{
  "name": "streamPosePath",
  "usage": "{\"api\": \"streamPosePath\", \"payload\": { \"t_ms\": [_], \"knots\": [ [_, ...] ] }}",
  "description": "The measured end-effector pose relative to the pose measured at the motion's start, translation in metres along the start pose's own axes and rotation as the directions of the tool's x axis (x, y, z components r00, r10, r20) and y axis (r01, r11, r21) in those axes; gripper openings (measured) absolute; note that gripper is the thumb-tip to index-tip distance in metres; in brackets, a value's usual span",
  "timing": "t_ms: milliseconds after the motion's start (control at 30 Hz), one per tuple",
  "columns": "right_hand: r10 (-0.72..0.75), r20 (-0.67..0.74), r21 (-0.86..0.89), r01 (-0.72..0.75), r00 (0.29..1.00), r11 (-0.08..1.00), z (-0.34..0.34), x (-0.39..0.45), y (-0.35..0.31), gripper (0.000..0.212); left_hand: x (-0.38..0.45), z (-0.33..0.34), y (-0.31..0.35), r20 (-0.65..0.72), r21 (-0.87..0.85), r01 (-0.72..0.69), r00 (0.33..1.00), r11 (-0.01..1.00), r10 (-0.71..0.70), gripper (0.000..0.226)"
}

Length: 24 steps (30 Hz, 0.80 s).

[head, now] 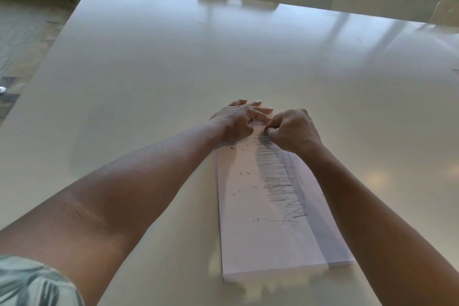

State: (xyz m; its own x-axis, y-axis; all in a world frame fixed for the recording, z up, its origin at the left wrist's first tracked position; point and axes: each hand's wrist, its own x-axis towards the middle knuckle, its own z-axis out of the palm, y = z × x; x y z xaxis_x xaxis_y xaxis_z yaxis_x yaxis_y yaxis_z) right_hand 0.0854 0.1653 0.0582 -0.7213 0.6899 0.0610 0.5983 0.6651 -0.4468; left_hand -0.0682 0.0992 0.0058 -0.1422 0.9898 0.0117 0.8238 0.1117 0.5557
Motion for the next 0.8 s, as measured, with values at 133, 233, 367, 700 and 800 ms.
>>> {"api": "streamPosePath", "payload": {
  "t_ms": [133,233,367,700,800],
  "knots": [
    [0.029,0.018,0.070,-0.031,0.999,0.997,0.001,0.000,-0.005,0.012,-0.001,-0.001,-0.001,0.001,0.025,-0.015,1.000,1.000,0.015,0.060],
    [0.013,0.063,0.155,-0.023,0.998,0.988,0.005,-0.003,-0.014,0.012,-0.004,-0.006,0.008,0.006,0.041,0.030,1.000,0.999,-0.031,0.045],
    [0.078,0.069,0.159,-0.089,0.994,0.983,0.001,-0.001,-0.004,0.010,0.000,-0.002,0.001,0.017,0.029,-0.011,1.000,1.000,0.010,0.059],
    [0.083,0.094,0.219,-0.102,0.992,0.970,0.007,0.000,-0.014,0.013,-0.006,-0.005,0.007,0.000,0.019,0.029,1.000,0.999,-0.029,0.046],
    [0.108,0.072,0.216,-0.121,0.992,0.969,0.003,0.002,-0.006,0.011,-0.001,-0.001,0.000,0.015,0.023,-0.004,1.000,1.000,0.004,0.048]
  ]
}}
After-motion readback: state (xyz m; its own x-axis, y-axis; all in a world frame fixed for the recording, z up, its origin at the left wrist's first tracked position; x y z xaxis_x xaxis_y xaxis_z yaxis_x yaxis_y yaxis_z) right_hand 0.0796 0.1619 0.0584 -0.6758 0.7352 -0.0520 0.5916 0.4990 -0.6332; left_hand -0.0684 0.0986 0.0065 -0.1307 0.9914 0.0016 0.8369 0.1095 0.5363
